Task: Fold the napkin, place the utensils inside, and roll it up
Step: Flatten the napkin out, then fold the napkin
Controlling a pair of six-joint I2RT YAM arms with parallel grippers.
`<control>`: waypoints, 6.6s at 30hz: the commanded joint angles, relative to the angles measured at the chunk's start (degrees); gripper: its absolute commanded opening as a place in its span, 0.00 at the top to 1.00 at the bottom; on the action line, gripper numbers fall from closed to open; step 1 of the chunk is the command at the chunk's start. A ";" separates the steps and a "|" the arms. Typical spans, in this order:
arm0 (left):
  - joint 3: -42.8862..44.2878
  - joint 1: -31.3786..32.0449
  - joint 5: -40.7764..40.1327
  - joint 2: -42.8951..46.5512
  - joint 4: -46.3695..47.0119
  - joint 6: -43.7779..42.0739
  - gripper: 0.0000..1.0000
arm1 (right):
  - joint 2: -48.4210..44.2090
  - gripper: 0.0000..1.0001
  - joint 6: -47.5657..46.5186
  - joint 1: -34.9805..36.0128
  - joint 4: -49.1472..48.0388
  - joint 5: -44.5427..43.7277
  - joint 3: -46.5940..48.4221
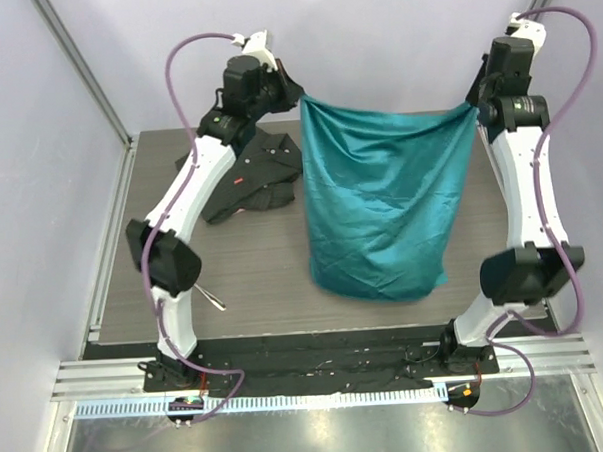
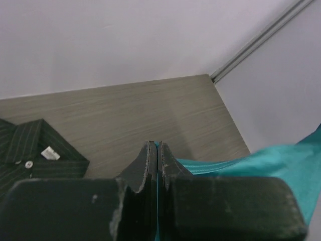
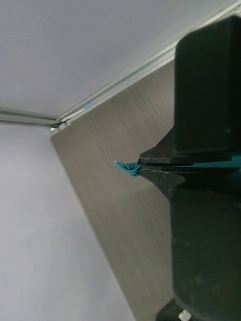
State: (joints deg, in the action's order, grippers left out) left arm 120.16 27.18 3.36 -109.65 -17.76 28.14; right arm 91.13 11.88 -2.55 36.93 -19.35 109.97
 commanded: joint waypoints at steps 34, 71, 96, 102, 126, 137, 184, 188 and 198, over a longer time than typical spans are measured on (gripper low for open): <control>-63.79 14.91 -1.06 27.63 18.56 0.67 0.25 | -46.74 0.40 11.76 -3.25 -1.69 -5.97 -57.69; -61.09 -18.83 -13.98 52.51 -15.81 -9.86 0.00 | -9.43 0.46 17.66 55.35 -15.03 2.47 -56.01; -62.33 -18.83 -8.81 51.82 -14.50 -7.40 0.00 | 4.05 0.59 22.22 64.69 -8.37 -0.77 -51.97; -62.15 -18.74 -7.93 51.20 -14.67 -7.31 0.00 | 5.11 0.59 21.87 64.60 -7.75 -0.60 -52.05; -62.24 -18.83 -8.80 50.32 -14.67 -7.84 0.00 | 9.49 0.67 20.47 64.51 -7.22 4.15 -51.88; -62.15 -18.83 -8.63 50.49 -14.67 -7.75 0.00 | 12.75 0.87 18.89 64.42 -8.27 9.33 -53.02; -57.05 -18.74 -8.19 46.80 -12.12 -8.80 0.00 | 0.89 0.99 8.25 40.18 -1.60 6.26 -41.60; -56.96 -18.83 -8.89 46.89 -12.21 -9.07 0.00 | 1.85 0.99 5.80 36.66 -1.33 3.71 -40.54; -57.58 -18.74 -10.21 48.03 -12.21 -9.86 0.00 | 9.06 0.99 1.74 25.41 -2.12 -0.86 -33.34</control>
State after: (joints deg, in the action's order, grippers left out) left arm 62.72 8.60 -5.28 -62.81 -32.36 19.70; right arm 98.56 15.73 26.74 35.75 -17.08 71.99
